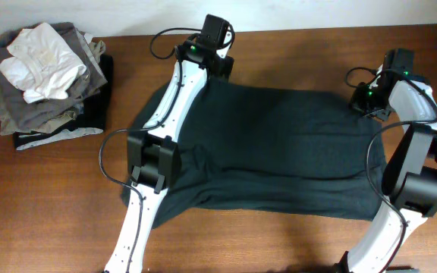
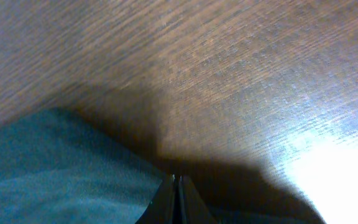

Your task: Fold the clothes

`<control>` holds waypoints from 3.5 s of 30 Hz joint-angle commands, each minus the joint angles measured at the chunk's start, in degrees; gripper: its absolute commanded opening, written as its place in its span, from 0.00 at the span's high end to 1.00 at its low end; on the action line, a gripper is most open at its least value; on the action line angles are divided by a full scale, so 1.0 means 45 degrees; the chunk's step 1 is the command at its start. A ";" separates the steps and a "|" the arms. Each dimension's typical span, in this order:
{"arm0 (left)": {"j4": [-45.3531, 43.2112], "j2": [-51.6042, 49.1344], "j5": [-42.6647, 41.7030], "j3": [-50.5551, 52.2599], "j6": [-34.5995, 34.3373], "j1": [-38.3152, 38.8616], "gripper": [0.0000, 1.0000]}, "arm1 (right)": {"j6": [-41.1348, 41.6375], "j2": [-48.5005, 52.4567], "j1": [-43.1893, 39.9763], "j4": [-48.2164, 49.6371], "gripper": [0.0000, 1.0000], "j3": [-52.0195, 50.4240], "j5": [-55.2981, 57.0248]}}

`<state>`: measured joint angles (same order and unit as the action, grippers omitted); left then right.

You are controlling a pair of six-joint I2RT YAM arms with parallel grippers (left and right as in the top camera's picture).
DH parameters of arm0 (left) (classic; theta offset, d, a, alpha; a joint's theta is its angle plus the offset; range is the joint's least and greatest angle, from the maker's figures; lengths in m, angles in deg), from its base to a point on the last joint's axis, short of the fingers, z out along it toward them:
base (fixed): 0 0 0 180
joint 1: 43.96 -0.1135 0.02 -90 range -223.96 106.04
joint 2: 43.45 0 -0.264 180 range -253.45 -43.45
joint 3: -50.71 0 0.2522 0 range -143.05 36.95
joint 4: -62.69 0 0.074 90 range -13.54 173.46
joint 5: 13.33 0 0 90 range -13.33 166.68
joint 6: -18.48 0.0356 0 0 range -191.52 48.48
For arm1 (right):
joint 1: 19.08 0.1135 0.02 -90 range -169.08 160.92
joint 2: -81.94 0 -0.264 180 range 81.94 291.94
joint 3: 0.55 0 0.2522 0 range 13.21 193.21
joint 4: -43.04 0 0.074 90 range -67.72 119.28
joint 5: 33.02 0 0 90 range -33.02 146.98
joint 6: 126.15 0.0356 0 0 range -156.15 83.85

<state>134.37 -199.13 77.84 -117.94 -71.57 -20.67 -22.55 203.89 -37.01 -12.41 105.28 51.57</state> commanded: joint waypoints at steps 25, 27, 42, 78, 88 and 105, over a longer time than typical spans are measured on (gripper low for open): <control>0.8626 0.2268 0.1316 -0.0398 -0.0845 -0.0379 1.00 | 0.5814 -0.3147 0.0044 -0.5814 0.96 0.0199 0.1375; 0.8626 0.2268 0.0816 -0.0398 -0.0845 -0.0355 1.00 | 0.5804 -0.3638 0.0044 -0.5999 0.96 0.0199 0.1923; 0.8626 0.4197 0.0641 0.2123 -0.0850 -0.0379 1.00 | 0.5702 -0.4949 0.0083 -0.7839 0.96 0.0136 0.2788; 0.8514 0.7747 0.2322 1.0316 -0.2691 -0.0476 1.00 | 0.5693 -0.7111 0.0578 -0.7810 0.96 -0.4260 0.2686; 0.8218 0.7742 0.2268 1.1832 -0.2696 -0.0466 0.28 | 0.4614 -0.7067 0.0578 -0.6139 0.09 -0.5615 0.1919; 0.5032 0.7674 -0.0719 1.0506 -0.0457 0.0389 0.28 | 0.3240 -0.7067 0.0578 -0.5629 0.01 -0.5484 -0.0097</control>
<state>157.05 -164.29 75.33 -69.94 -75.51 -20.34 -6.85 172.64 -34.56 -37.70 80.32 51.83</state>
